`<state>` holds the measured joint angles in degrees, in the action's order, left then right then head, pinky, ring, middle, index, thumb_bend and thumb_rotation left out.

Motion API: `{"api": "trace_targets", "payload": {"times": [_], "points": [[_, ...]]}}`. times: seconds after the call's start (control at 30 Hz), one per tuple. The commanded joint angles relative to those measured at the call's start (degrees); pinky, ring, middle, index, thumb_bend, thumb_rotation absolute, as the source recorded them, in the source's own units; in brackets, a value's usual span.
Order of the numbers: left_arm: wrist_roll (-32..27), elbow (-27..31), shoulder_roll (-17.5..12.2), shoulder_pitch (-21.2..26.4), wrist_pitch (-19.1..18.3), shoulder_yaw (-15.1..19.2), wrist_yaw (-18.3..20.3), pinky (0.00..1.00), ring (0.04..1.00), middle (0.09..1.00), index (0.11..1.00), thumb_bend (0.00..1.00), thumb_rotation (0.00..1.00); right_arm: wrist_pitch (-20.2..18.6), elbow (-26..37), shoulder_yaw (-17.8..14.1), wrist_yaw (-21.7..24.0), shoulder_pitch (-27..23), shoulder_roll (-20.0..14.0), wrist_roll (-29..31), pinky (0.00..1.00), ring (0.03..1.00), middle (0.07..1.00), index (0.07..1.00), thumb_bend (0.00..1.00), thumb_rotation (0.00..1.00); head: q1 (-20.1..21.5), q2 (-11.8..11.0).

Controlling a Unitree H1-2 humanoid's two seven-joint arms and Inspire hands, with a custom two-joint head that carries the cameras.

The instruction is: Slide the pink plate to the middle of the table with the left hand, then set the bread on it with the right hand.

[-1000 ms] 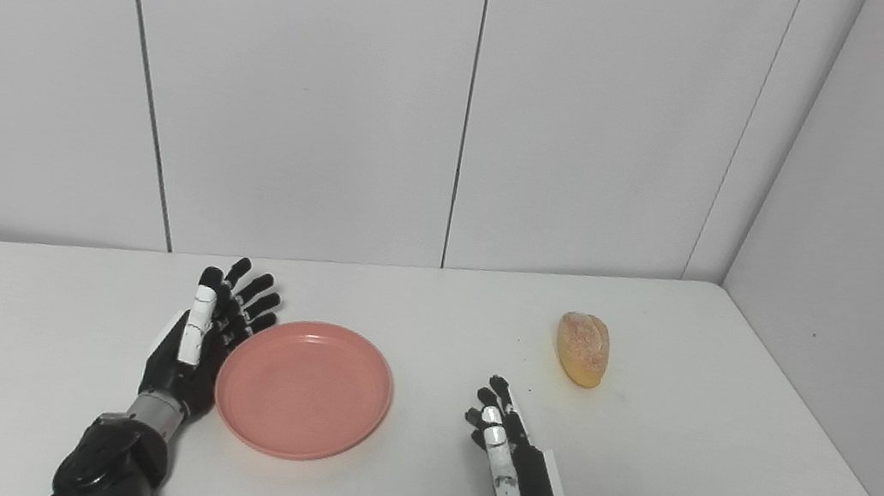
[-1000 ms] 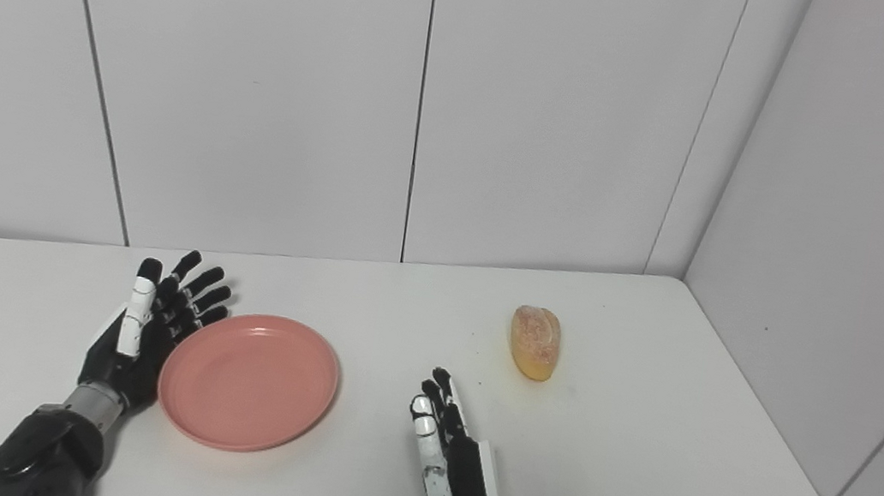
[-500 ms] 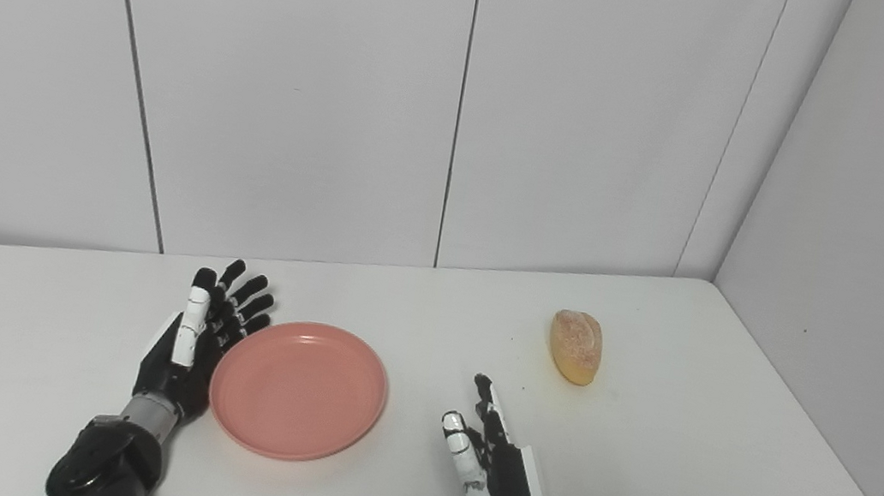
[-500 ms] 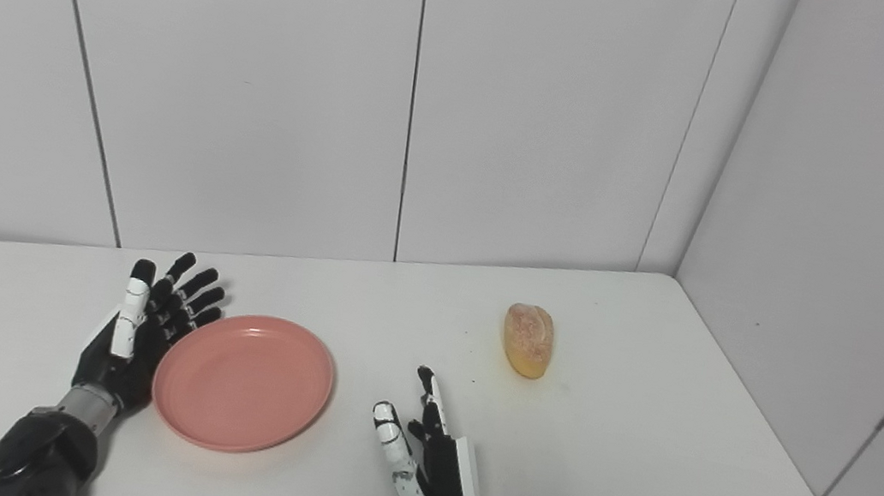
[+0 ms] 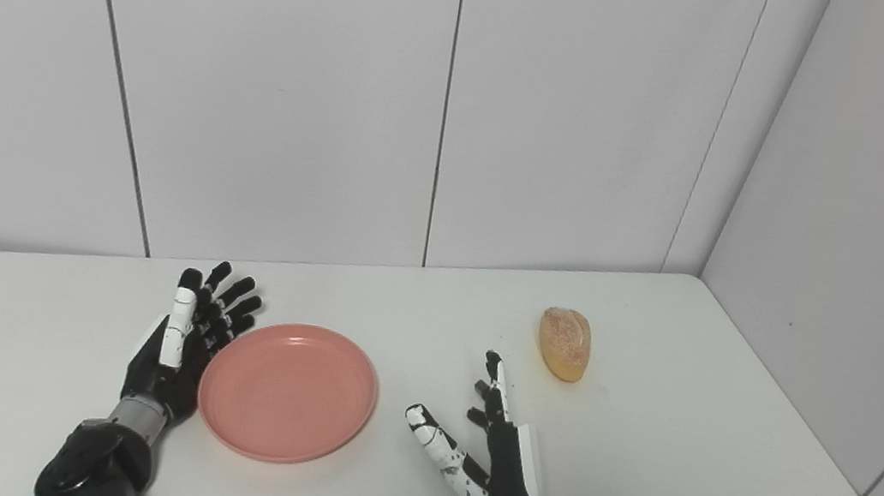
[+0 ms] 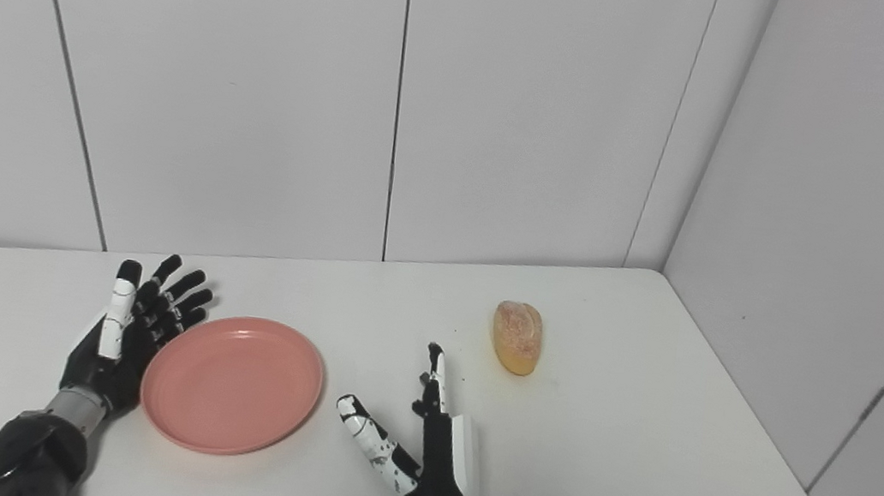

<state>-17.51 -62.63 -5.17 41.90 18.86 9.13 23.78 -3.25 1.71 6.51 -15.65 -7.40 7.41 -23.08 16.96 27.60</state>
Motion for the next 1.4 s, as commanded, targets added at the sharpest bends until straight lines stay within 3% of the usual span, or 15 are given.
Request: {"api": "trace_targets", "payload": {"times": [0.0,0.17,0.27,0.43,0.7,0.9,1.2,1.37], "points": [[-0.4,-2.2,0.6,-1.7,1.7,0.4,1.4,0.94,0.9,0.927,0.995,0.88,0.92,1.5,2.3,-0.3,-1.7,-3.8,0.0,-1.9,0.91,0.974,1.0,1.0,0.88,0.7,-0.1,0.0],[-0.4,-2.2,0.6,-1.7,1.7,0.9,1.2,0.94,0.901,0.926,0.994,0.88,0.92,2.9,1.0,-1.1,-5.0,-8.5,-1.2,-5.9,0.92,0.991,1.0,1.0,0.87,0.66,-0.1,-0.2],[-0.3,-1.9,0.5,-1.9,1.7,1.0,1.2,0.94,0.903,0.926,0.991,0.87,0.92,0.3,0.3,-1.8,-7.1,-12.1,-1.9,-9.6,0.88,0.995,1.0,1.0,0.89,0.65,-0.2,-0.3],[-0.3,-2.5,0.1,-1.8,2.1,1.1,1.6,0.94,0.906,0.924,0.993,0.87,0.92,-2.0,-1.4,-3.4,-9.9,-16.4,-2.8,-13.2,0.89,1.0,1.0,1.0,0.94,0.57,0.0,-0.6],[-0.1,-2.6,-0.1,-1.9,2.2,1.2,1.8,0.92,0.9,0.922,0.991,0.87,0.92,-4.8,-7.2,-6.6,-15.5,-21.9,-4.9,-17.1,1.0,1.0,1.0,1.0,0.94,0.45,0.7,-0.5],[-0.4,-2.6,-0.2,-1.9,2.0,1.4,2.2,0.92,0.892,0.917,0.987,0.87,0.91,-7.8,-11.6,-8.5,-18.0,-24.8,-6.1,-16.6,1.0,1.0,1.0,1.0,0.93,0.36,0.8,-0.4],[0.2,-2.3,-0.3,-2.1,1.9,1.0,2.0,0.91,0.899,0.925,0.997,0.88,0.93,-10.6,-23.0,-12.0,-25.7,-28.9,-8.2,-15.3,1.0,1.0,1.0,1.0,0.97,0.41,1.2,-0.5],[0.1,-2.1,-0.3,-2.3,2.1,1.0,2.5,0.91,0.899,0.927,0.998,0.88,0.93,-10.0,-29.5,-12.9,-28.3,-30.9,-9.6,-12.9,0.99,1.0,1.0,1.0,0.98,0.37,1.1,-0.5]]}}
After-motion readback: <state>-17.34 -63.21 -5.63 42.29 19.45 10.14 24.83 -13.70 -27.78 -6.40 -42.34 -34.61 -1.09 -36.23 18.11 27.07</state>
